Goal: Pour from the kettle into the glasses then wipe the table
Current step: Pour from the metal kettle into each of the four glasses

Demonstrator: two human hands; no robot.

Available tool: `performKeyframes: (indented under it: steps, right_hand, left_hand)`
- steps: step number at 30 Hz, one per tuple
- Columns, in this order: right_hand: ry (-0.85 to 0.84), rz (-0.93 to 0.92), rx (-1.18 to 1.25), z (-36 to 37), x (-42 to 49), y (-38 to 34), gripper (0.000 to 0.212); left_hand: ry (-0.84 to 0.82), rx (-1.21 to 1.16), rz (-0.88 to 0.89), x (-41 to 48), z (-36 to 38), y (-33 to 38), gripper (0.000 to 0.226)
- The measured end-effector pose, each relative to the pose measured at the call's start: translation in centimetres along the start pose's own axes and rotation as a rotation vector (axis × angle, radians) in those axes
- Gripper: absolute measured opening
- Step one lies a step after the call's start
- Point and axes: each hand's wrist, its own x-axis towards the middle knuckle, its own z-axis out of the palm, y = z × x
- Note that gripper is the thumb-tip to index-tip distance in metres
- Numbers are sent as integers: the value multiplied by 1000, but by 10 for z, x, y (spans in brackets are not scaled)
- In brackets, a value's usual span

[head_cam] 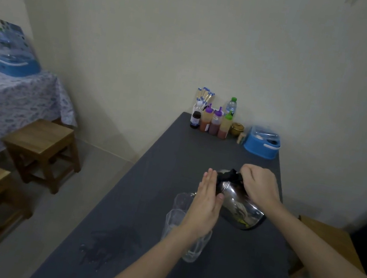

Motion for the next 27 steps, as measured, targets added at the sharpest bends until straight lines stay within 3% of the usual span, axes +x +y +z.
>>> performKeyframes:
  steps: [27]
  right_hand:
    - [-14,-156,-249,6,12,-4,36]
  left_hand:
    - [107,-109,-10,-4,12,-11,59]
